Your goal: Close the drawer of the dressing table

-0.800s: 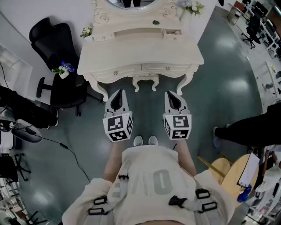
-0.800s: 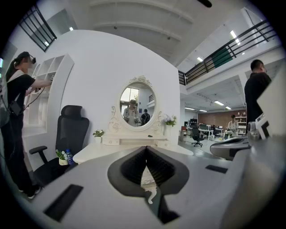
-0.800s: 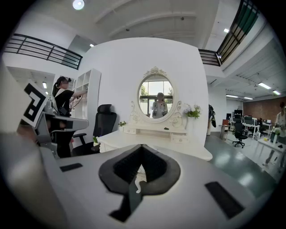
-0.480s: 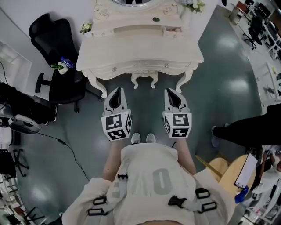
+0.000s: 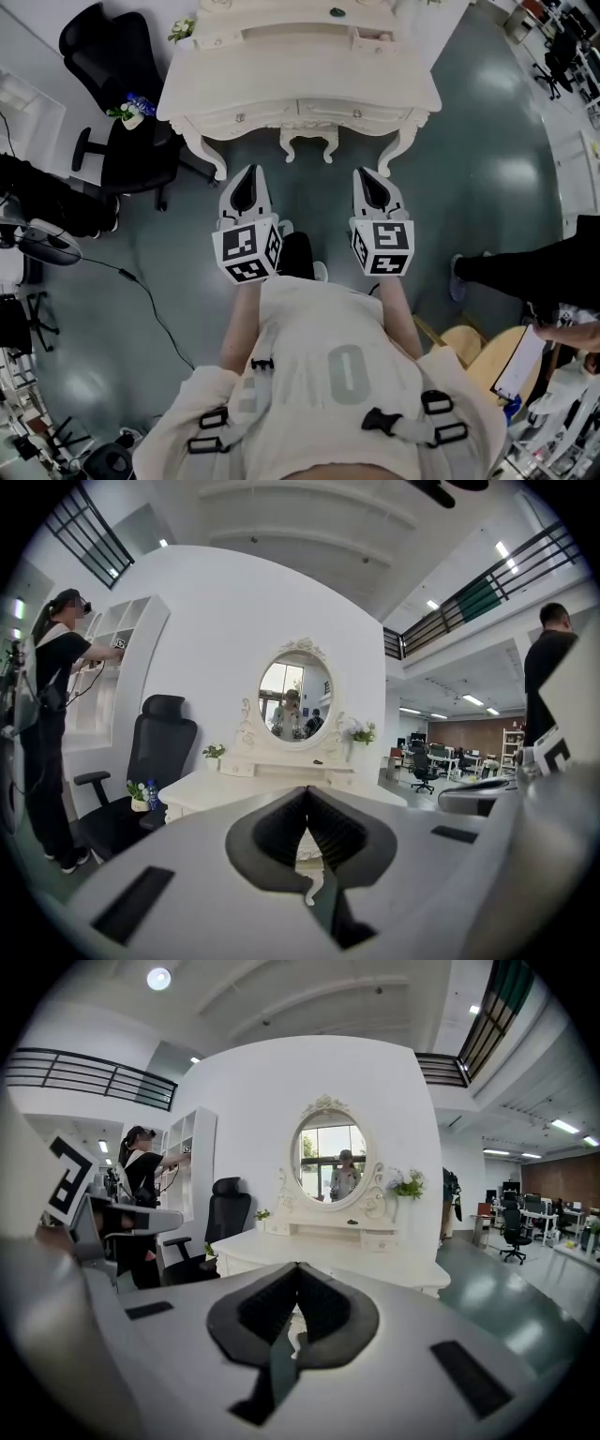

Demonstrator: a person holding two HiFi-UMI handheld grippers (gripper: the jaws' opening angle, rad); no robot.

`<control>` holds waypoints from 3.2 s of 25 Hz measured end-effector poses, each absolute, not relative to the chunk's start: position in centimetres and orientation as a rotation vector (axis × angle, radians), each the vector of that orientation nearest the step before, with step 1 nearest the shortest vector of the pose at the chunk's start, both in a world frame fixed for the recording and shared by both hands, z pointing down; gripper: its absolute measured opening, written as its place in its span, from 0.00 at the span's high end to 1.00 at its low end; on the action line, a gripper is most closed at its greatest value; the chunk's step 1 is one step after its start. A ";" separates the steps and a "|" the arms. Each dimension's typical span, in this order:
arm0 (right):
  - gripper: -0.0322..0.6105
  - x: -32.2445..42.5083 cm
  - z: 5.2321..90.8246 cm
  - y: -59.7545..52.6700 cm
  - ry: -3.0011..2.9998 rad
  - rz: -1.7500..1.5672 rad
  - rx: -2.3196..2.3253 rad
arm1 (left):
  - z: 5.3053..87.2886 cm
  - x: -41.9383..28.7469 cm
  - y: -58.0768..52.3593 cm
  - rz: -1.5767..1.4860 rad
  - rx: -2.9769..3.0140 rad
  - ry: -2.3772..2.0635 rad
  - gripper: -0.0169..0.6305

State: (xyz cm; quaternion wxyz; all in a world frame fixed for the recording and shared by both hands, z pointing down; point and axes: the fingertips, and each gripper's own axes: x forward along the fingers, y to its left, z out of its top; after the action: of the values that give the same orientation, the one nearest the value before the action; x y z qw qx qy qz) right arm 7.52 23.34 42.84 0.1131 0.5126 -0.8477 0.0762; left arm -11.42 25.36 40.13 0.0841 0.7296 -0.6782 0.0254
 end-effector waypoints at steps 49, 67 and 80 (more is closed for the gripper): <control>0.94 1.2 39.0 -19.0 -2.508 0.194 1.557 | 36.4 -16.2 -16.8 -0.015 2.249 -2.015 0.94; 0.33 1.3 40.5 -20.9 -2.579 0.269 1.434 | 36.7 -15.6 -18.9 -0.001 2.236 -2.033 0.94; 0.33 8.0 43.0 -23.7 -2.431 0.348 1.555 | 37.3 -15.0 -19.5 0.020 2.238 -2.020 0.94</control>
State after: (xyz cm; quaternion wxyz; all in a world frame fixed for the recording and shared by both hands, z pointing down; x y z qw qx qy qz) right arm 8.03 -23.74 43.02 0.1172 0.5314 -0.8305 0.1187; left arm -14.97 -19.53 37.32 0.0632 0.7408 -0.6687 0.0066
